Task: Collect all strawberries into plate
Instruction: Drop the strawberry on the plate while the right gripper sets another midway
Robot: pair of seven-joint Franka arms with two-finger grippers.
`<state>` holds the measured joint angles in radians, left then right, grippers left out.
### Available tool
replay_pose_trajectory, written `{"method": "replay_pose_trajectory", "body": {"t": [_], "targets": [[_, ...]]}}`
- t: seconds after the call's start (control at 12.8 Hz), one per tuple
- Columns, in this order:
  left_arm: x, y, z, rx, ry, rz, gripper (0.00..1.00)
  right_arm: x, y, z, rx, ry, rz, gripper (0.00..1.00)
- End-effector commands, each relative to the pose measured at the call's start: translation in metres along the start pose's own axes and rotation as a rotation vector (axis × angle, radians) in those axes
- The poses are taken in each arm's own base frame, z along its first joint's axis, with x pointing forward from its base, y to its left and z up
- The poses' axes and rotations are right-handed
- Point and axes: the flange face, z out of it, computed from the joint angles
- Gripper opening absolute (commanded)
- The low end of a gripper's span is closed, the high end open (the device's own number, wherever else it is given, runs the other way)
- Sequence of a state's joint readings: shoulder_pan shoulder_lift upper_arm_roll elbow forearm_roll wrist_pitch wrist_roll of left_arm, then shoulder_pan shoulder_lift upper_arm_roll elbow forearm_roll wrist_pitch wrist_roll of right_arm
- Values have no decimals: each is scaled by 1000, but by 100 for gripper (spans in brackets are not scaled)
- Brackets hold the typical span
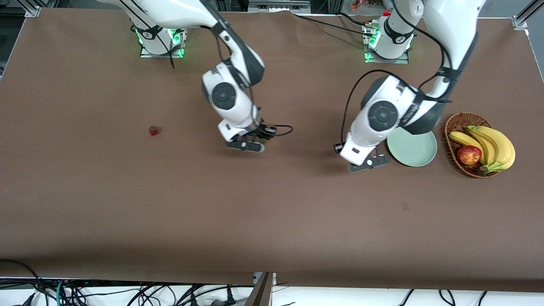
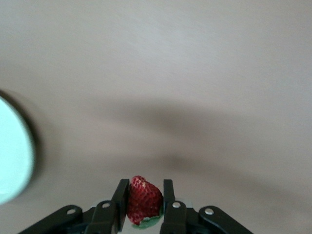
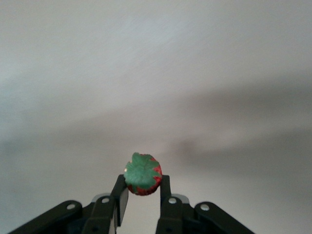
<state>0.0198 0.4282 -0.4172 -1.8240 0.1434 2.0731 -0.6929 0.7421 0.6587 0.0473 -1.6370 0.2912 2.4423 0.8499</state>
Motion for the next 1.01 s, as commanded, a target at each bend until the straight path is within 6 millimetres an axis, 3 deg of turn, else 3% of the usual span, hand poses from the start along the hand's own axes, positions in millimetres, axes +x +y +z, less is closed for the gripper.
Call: {"method": "replay_pose_trajectory", "body": {"t": [0.0,0.16,0.31,0.39,0.47,0.55,0.62,0.78,0.94], "targets": [[16,-65,-25,-9,-30,100,16,-12,-55,30,89,37,121,18],[35,-120,-25,-13,-59,171,16,-27,-84,51,207,87,183,18],[44,-175,-14,-12,-81,243,16,-35,-96,62,260,93,286,25],[44,-199,-6,-8,-94,274,16,-42,-98,67,256,87,296,33],[45,-223,-2,-9,-93,291,17,-44,-98,67,253,89,286,59],[41,-242,10,-11,-87,307,17,-43,-99,63,252,97,266,82],[32,-256,30,-13,-54,318,17,-37,-99,56,252,112,252,96],[14,-283,70,-9,14,342,17,-19,-93,37,192,104,234,99],[6,-301,93,-2,41,357,17,8,-79,4,112,75,197,99]]}}
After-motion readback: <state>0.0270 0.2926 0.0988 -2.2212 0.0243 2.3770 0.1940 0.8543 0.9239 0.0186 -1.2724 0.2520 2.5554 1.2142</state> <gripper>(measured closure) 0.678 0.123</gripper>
